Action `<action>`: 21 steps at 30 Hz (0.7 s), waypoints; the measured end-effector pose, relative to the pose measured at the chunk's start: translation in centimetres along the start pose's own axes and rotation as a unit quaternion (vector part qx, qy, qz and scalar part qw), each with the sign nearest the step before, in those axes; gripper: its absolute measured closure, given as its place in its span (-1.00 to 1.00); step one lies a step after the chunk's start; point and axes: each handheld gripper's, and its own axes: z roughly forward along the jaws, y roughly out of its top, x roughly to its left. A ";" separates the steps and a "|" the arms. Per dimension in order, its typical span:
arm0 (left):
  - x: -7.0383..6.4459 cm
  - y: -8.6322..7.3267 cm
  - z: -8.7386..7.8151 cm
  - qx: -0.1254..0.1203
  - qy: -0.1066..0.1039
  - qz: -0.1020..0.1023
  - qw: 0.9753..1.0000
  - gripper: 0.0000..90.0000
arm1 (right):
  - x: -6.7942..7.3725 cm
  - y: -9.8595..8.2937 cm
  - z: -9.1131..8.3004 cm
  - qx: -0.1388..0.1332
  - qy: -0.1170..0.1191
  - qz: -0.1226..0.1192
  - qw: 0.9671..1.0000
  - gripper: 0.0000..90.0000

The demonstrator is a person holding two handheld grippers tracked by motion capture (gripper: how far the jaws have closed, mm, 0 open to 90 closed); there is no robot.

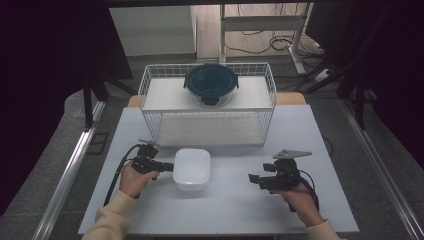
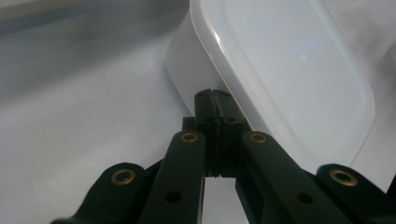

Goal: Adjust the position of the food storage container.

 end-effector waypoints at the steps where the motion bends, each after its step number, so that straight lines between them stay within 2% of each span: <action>1: -0.2 0.0 0.2 -0.002 -0.003 -0.002 1.000 0.99 | 0.0 0.0 0.0 0.000 0.000 0.000 1.000 -0.51; 13: -2.0 0.6 2.0 0.014 -0.018 0.019 1.000 0.99 | 0.0 0.0 0.1 0.004 -0.002 0.000 1.000 -0.51; 21: -3.3 1.3 3.4 0.018 -0.031 0.026 0.999 0.99 | 0.0 0.0 0.1 0.005 -0.001 0.000 1.000 -0.51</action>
